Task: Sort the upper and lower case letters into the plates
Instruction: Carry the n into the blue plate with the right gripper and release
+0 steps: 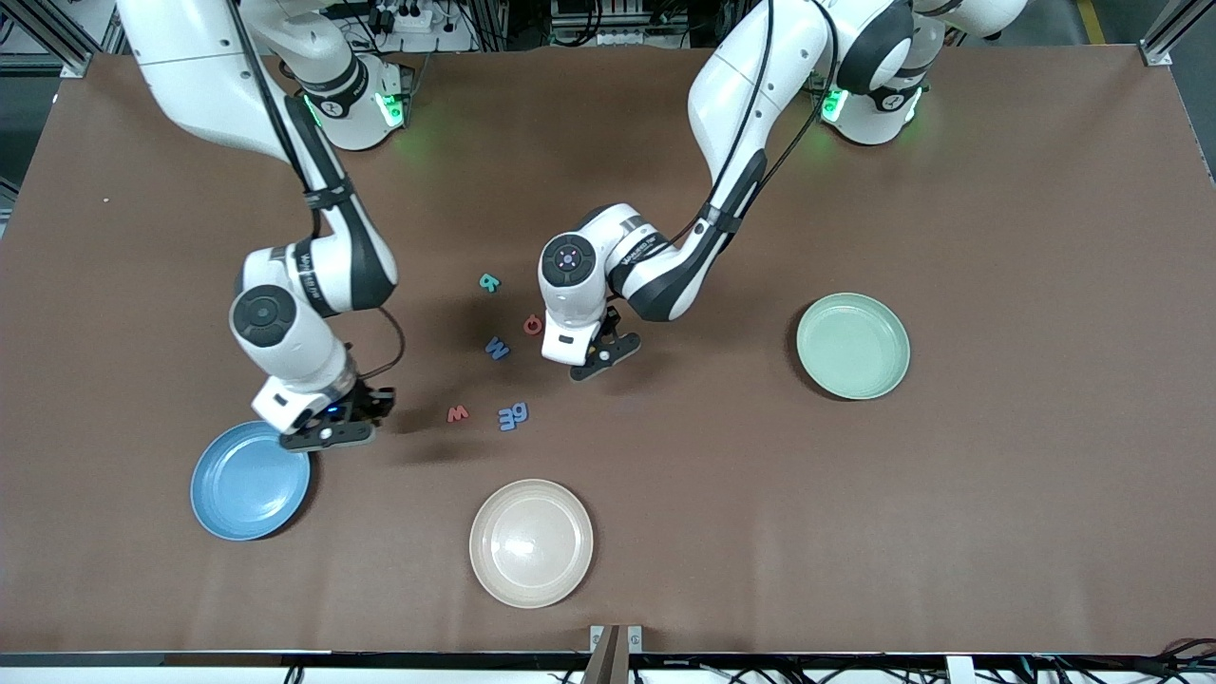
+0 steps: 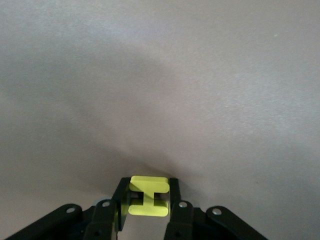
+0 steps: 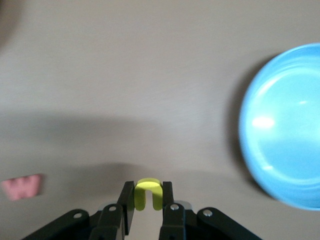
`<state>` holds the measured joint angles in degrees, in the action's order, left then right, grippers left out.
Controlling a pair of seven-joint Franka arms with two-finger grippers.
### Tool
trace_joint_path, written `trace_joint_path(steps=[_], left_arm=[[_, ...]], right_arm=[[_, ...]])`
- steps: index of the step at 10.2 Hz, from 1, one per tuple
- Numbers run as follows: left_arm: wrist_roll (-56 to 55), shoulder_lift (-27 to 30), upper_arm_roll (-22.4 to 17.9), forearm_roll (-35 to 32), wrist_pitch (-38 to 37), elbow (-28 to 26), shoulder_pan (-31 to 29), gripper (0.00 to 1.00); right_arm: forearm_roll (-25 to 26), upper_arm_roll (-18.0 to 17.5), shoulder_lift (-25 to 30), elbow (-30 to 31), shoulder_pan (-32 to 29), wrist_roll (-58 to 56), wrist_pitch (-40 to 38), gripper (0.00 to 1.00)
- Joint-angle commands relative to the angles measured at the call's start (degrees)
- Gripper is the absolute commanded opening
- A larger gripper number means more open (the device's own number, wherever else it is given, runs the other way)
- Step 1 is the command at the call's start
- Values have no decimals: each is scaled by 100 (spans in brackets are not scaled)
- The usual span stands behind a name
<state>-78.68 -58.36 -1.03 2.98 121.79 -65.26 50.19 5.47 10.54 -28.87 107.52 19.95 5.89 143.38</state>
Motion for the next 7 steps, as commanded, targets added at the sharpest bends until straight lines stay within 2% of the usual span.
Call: trace_joint_path(steps=[1,5,7], left_arm=[[10,245,-12,194,-489,14,-96,13],[623,806,-73,605,-1130,-30,-395,14],[1692,1315,-143,616,-2216,-222,-719,15]], right_arm=[[663,97,-57,-240,-340,-271,-82,0],[981,88,-636,-933,-1018,-932,5,0],[1078,88,-900,-1276,-1150,-932,58,0]])
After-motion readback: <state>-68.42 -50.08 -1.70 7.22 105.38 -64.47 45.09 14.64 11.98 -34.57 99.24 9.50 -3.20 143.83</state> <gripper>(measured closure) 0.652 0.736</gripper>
